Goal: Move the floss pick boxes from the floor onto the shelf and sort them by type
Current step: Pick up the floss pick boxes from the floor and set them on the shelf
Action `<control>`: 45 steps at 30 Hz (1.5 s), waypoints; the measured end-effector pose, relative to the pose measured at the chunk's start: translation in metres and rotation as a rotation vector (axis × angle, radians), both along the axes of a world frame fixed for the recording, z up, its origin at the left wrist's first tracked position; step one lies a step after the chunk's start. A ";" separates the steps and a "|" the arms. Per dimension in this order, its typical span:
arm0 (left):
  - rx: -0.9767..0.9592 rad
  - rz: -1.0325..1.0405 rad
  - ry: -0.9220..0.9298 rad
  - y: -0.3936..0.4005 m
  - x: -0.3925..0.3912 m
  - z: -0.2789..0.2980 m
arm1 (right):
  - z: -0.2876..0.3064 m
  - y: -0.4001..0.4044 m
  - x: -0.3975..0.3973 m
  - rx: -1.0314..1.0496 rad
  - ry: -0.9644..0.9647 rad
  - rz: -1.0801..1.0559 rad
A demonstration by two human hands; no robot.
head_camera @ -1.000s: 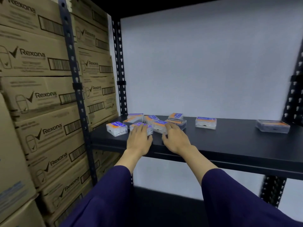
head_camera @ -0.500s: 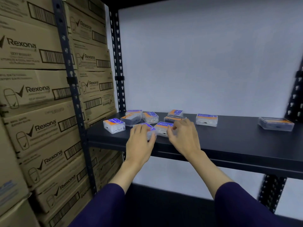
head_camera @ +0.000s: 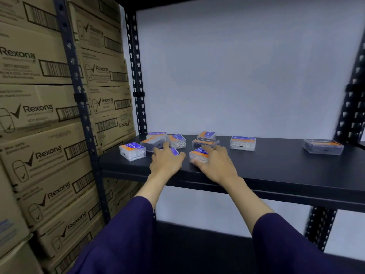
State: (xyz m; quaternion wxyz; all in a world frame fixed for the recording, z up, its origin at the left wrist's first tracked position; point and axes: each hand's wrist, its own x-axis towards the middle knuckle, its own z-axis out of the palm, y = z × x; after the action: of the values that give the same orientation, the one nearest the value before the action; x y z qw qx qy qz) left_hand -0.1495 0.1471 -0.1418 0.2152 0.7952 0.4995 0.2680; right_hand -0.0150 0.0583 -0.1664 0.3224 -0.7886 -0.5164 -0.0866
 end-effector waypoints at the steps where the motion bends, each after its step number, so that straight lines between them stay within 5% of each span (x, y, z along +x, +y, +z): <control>1: -0.036 -0.015 0.019 0.002 -0.001 0.002 | -0.001 -0.002 -0.001 0.002 0.000 -0.038; 7: 0.065 -0.027 0.263 -0.014 -0.007 0.007 | -0.005 -0.014 -0.005 0.020 0.005 -0.134; 20: 0.138 -0.353 -0.139 -0.162 -0.036 -0.059 | -0.032 -0.175 -0.038 -0.058 -0.015 -0.229; 29: 0.025 -0.481 0.025 -0.220 -0.008 -0.221 | -0.184 -0.255 -0.028 -0.290 0.169 -0.342; 45: -0.464 -0.311 0.386 -0.201 0.021 -0.499 | -0.483 -0.264 0.026 -0.747 0.499 -0.412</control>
State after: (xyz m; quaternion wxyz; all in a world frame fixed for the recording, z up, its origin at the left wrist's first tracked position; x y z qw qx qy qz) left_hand -0.1285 -0.0540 -0.6409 0.3300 0.8278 0.4515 -0.0442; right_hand 0.0105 -0.2059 -0.6495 0.1078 -0.9327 -0.2526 0.2337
